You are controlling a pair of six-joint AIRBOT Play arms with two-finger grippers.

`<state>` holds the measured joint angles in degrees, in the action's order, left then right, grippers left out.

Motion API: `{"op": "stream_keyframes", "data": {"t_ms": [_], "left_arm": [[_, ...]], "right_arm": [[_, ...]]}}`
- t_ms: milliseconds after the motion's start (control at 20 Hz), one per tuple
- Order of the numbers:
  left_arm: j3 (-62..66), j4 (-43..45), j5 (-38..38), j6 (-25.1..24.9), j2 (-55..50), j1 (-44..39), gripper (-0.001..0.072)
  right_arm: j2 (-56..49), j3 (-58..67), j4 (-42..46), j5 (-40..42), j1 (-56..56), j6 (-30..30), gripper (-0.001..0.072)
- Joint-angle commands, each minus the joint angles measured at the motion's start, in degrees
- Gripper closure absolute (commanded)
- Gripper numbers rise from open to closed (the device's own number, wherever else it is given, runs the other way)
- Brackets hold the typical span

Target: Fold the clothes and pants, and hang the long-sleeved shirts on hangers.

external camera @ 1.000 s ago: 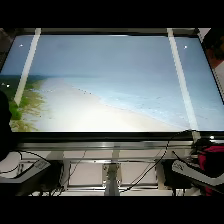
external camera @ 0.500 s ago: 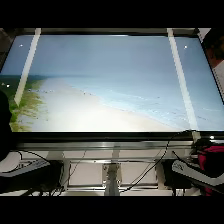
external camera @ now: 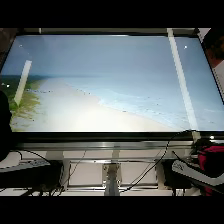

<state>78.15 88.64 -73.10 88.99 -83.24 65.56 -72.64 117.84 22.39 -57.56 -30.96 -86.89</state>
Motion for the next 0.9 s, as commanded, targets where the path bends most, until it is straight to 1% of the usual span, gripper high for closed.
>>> {"op": "stream_keyframes", "data": {"t_ms": [0,50,100,150,200,250,300,400,500,600,650,700,750,800,850], "left_arm": [[0.0,-6.8,0.2,0.1,-0.5,-0.1,0.0691],[0.0,-13.6,0.2,-0.4,-0.1,-0.1,0.0692],[0.0,-22.6,0.5,-3.0,0.5,-0.2,0.0692],[0.0,-34.0,1.0,-6.9,1.4,-0.6,0.0693],[0.0,-43.3,1.9,-9.6,2.6,-1.2,0.0695],[0.0,-49.8,4.2,-10.9,4.6,-2.8,0.0696],[0.0,-53.0,6.8,-11.0,7.1,-5.2,0.0697],[0.0,-55.9,11.9,-11.3,12.7,-12.0,0.0697],[1.5,-58.4,14.2,-11.3,17.0,-21.6,0.0697],[6.3,-59.2,15.3,-10.6,19.2,-33.6,0.0697],[10.1,-59.2,15.9,-9.1,19.3,-40.5,0.0698],[14.4,-59.1,17.0,-8.0,19.0,-47.5,0.0697],[18.1,-59.0,19.0,-8.0,18.7,-53.9,0.0697],[21.8,-57.6,21.5,-8.0,18.1,-60.2,0.0697],[25.6,-54.3,23.7,-7.6,17.3,-66.5,0.0697]], "right_arm": [[0.0,0.1,0.0,0.0,0.0,0.0,0.0026],[0.0,0.1,0.0,0.0,0.0,0.0,0.0026],[0.0,0.1,0.0,0.0,0.0,0.0,0.0026],[0.0,0.1,0.0,0.0,0.0,0.0,0.0026],[0.0,0.1,0.0,0.0,0.0,0.0,0.0026],[0.0,0.1,0.0,0.0,0.0,0.0,0.0026],[0.0,0.1,0.0,0.0,0.0,0.0,0.0026],[0.0,0.1,0.0,0.0,0.0,0.0,0.0026],[0.0,0.1,0.0,0.0,0.0,0.0,0.0026],[0.0,0.1,0.0,0.0,0.0,0.0,0.0026],[0.0,0.1,-0.2,0.1,0.0,-0.2,0.0026],[0.0,0.1,-0.6,0.6,0.0,-0.8,0.0026],[0.0,0.1,-0.7,0.7,0.0,-0.8,0.0026],[0.0,0.1,-0.7,0.8,0.0,-0.8,0.0026],[0.0,0.1,-1.0,1.5,0.0,-0.8,0.0026]]}}
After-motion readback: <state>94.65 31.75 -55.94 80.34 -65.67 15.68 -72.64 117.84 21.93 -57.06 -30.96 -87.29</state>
